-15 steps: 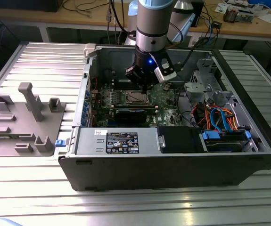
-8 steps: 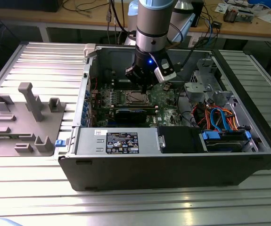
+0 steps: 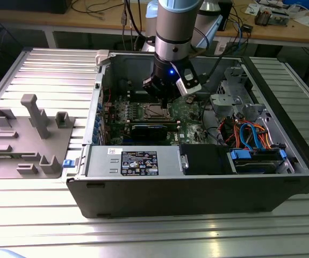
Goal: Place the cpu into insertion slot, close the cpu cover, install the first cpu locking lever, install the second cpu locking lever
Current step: 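Install the second cpu locking lever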
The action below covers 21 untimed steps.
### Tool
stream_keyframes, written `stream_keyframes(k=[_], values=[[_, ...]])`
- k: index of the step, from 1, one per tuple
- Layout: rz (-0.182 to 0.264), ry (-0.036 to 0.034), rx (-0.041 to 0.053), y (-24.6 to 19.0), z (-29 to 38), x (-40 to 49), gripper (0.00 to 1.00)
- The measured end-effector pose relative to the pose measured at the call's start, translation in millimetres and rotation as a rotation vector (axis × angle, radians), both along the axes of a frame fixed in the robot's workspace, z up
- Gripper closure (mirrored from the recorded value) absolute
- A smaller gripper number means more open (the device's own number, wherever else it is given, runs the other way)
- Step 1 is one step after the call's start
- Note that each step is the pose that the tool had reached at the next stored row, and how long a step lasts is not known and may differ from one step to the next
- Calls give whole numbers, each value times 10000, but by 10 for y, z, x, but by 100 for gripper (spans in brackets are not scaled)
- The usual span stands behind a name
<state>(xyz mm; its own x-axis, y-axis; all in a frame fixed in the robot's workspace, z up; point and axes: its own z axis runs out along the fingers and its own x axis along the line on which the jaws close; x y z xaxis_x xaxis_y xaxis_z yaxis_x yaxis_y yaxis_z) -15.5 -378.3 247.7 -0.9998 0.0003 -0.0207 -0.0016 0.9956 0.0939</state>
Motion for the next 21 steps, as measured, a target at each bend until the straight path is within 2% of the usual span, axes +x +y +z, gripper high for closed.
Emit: stream_keyframes(k=[13,14,16,17,19,21], values=[[2,4,2,-6,0,0,89],[2,19,13,-6,0,1,89],[2,131,16,-6,0,0,89],[0,135,16,-6,-2,0,89],[2,136,23,-21,-6,1,89],[5,170,47,-87,-11,0,89]])
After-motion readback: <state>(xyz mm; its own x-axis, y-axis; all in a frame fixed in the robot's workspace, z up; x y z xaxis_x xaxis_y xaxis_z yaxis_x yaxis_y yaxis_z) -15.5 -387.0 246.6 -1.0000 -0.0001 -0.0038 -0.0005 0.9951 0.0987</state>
